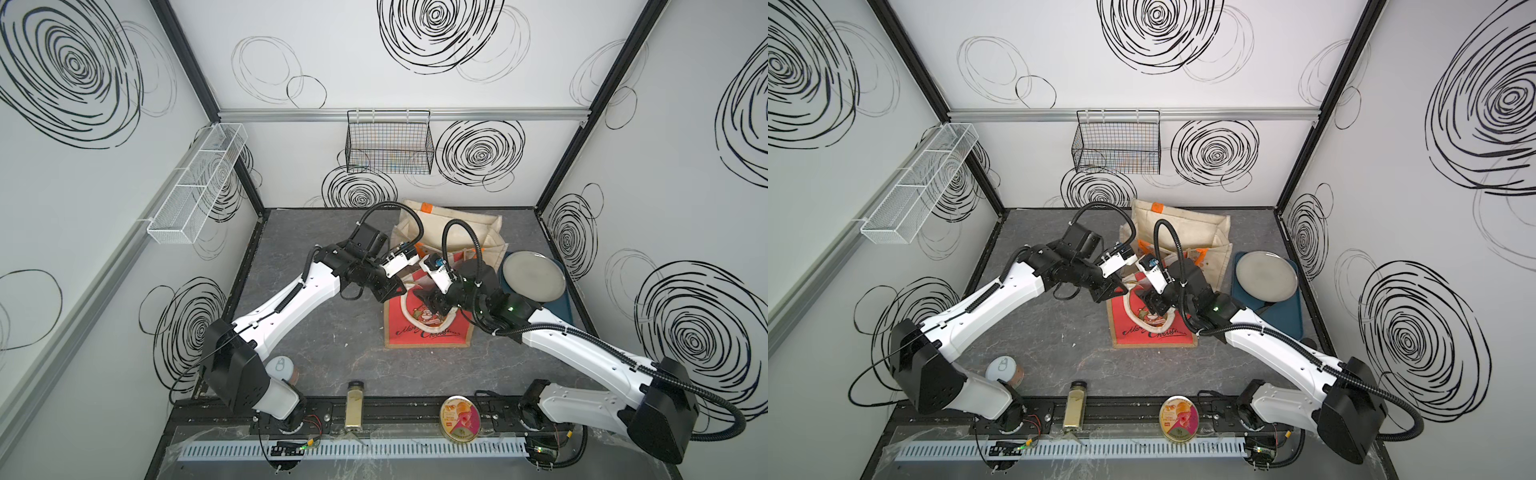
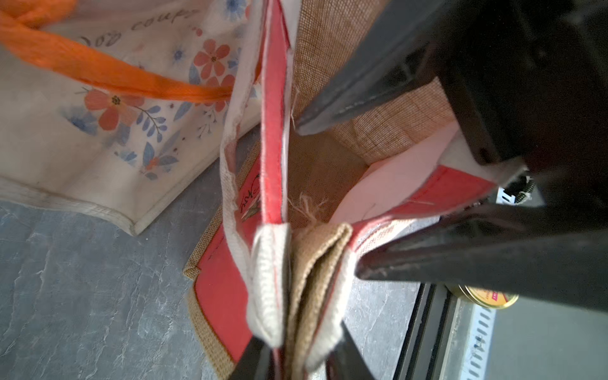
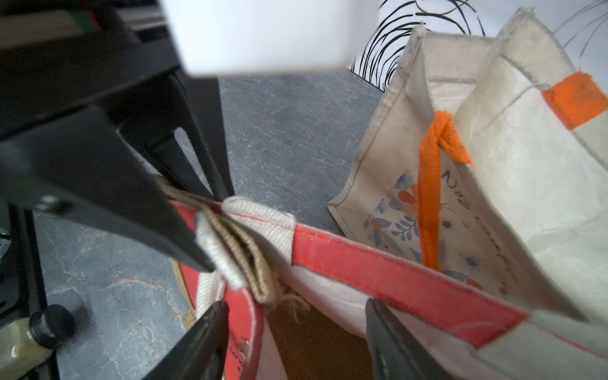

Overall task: Put away the canvas bag
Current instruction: Press the canvas bag at the center of the board.

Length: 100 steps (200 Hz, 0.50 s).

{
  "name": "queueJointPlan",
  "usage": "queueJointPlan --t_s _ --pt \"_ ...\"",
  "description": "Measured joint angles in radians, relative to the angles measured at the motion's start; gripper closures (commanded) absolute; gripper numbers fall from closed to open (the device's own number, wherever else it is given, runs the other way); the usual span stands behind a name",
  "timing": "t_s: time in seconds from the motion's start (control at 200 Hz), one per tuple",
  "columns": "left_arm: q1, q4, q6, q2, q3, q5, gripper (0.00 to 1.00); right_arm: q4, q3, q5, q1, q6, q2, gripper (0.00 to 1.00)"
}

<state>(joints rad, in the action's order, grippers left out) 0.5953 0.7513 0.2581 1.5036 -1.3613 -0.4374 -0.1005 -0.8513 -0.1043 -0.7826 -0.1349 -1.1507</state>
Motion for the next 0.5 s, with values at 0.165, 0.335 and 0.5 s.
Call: queueJointPlan --t_s 0.165,0.335,0.5 --pt "0.000 -0.006 0.019 -0.004 0.000 0.016 0.97 -0.031 -0.016 -0.036 0.037 0.000 0.051 0.10" --pt "-0.014 0.010 0.066 -0.008 0.000 -0.016 1.00 -0.085 -0.098 -0.088 0.085 -0.013 0.039 0.06" --pt "-0.030 0.055 0.174 -0.020 0.000 -0.053 1.00 -0.172 -0.280 -0.185 0.109 -0.068 -0.106 0.06"
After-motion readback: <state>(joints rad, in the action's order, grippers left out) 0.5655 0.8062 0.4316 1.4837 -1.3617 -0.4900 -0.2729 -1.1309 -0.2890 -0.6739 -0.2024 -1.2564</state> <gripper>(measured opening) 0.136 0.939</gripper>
